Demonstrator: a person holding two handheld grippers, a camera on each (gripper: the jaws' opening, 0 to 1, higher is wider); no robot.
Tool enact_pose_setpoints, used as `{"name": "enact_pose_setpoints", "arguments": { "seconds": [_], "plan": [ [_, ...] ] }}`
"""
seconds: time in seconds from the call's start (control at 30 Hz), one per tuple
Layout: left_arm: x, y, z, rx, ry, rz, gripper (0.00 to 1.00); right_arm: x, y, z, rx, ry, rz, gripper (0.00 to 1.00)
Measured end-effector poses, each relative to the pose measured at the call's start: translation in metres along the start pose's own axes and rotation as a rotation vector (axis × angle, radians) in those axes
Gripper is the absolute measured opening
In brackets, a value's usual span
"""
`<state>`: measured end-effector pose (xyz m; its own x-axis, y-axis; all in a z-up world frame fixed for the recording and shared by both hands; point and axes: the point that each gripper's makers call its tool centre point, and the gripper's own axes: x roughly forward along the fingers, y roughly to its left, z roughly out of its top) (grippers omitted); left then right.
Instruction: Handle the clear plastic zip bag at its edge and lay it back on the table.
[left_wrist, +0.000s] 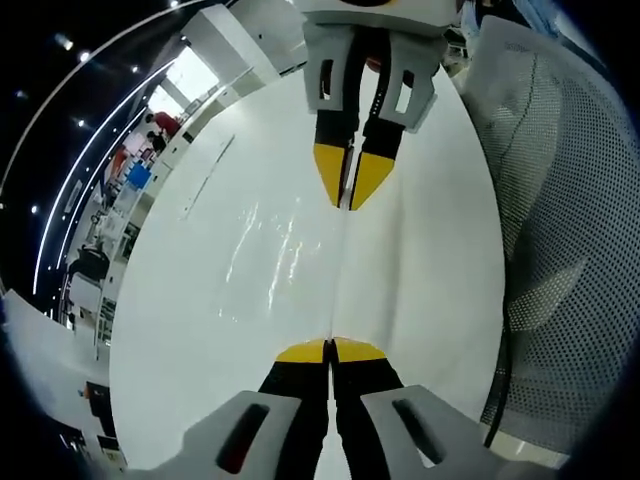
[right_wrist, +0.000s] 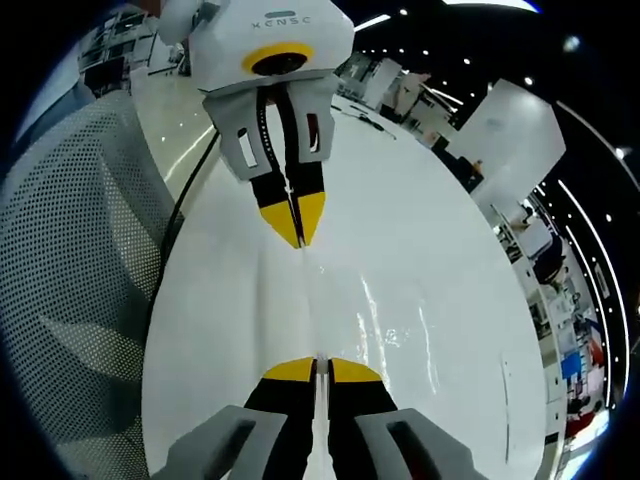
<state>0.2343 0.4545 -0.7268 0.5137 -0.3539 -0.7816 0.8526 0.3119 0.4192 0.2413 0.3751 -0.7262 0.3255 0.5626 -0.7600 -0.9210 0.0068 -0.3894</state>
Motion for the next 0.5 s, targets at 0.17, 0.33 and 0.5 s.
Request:
{"name": "enact_pose_setpoints", "arguments": {
  "seconds": [0.17,0.33,0.5],
  "plan": [
    [-0.0005,0.0004,0.0003,-0.006,-0.004,0.001,0.00,-0.0014,0.0000,-0.0020,0.002,0.002,0.000,0.00],
    [-0.0004,-0.0006,-0.0011,-0.008,0.001,-0.005,0.00,-0.0020,0.0022,-0.0039,-0.007,0.009,0.008,0.00],
    [-0.0006,-0.0010,-0.0038,-0.011,0.007,-0.006,0.00,-0.0025,0.0031,-0.0049,-0.011,0.010,0.009,0.00]
  ]
}}
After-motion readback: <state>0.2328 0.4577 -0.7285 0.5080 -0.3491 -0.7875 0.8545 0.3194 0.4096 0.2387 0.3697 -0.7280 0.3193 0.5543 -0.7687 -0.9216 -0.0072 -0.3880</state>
